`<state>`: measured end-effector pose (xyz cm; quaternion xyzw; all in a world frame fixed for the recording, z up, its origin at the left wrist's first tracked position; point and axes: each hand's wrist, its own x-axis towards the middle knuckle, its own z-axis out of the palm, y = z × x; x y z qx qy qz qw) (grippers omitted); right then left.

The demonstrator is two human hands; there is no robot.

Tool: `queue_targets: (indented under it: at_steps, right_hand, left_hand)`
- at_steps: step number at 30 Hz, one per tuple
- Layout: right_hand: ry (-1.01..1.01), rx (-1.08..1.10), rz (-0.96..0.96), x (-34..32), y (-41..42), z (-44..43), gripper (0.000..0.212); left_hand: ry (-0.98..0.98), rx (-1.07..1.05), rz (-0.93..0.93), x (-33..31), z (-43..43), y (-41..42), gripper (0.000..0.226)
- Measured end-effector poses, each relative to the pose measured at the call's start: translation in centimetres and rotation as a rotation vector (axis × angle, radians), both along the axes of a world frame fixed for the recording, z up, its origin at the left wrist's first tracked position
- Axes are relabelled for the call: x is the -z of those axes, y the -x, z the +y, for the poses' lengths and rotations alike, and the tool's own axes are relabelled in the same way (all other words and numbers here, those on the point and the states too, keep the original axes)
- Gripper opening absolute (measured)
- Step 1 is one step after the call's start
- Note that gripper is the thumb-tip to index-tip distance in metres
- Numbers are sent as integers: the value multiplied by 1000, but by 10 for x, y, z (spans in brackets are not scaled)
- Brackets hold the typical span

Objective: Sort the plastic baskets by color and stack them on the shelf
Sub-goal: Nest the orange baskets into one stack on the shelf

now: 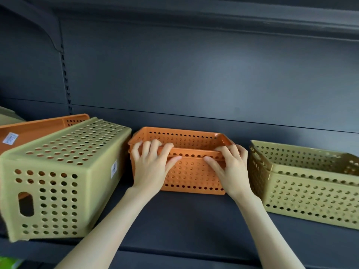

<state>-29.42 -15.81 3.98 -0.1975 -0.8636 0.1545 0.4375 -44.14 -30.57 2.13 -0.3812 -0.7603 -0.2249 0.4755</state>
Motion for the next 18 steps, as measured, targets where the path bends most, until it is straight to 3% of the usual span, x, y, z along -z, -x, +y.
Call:
queue_targets:
  at_steps: [7, 12, 14, 18]
  right_hand:
    - [22, 69, -128, -9, -3, -3, 47]
    - [-68, 116, -232, -20, -10, -10, 43]
    - [-106, 95, -201, -24, -14, -19, 38]
    - [-70, -68, -6, -37, -21, -53, 28]
  left_hand:
    - [105, -37, -68, -8, -4, -5, 48]
    - [192, 37, -245, -19, -19, -22, 44]
    - [170, 75, -277, -30, -30, -36, 44]
    - [-36, 63, -136, -49, -79, -71, 31]
